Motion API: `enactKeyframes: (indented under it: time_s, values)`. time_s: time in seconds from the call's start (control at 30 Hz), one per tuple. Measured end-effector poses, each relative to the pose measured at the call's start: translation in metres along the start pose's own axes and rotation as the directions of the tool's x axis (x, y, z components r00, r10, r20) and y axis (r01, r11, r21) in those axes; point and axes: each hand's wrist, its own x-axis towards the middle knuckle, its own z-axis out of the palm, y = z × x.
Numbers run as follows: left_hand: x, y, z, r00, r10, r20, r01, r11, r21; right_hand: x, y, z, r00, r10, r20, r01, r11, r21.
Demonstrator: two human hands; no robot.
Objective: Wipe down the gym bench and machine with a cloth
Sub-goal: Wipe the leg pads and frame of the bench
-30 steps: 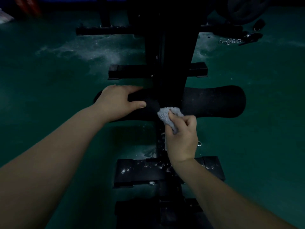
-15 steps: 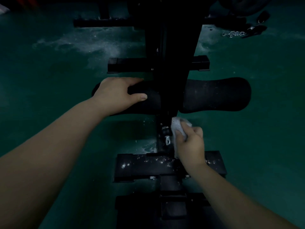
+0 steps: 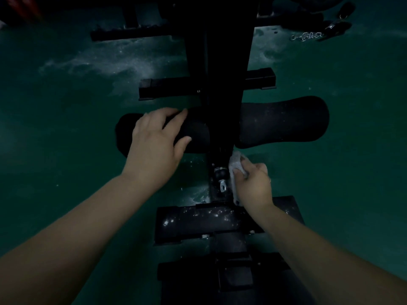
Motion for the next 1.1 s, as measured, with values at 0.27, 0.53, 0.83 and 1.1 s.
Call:
enactKeyframes:
  time_s: [0.27, 0.53, 0.83, 1.1]
  values:
    - [-0.077, 0.015, 0.035, 0.996, 0.069, 0.059, -0.067, 0.997, -0.031, -0.011, 0.037, -0.022, 0.999, -0.008, 0.050, 0.019, 0.975, -0.223]
    - [-0.112, 0.003, 0.068, 0.665, -0.219, 0.714, 0.112, 0.975, 0.194, -0.014, 0.034, 0.019, 0.925, -0.173, 0.339, 0.304, 0.871, -0.385]
    - [-0.125, -0.004, 0.073, 0.610, -0.217, 0.762, 0.063, 0.972, 0.226, 0.003, 0.036, -0.010, 0.958, -0.201, 0.204, 0.260, 0.909, -0.326]
    - [-0.125, -0.005, 0.075, 0.601, -0.215, 0.770, 0.063, 0.973, 0.223, 0.026, 0.046, 0.002, 0.850, -0.227, 0.476, 0.439, 0.805, -0.400]
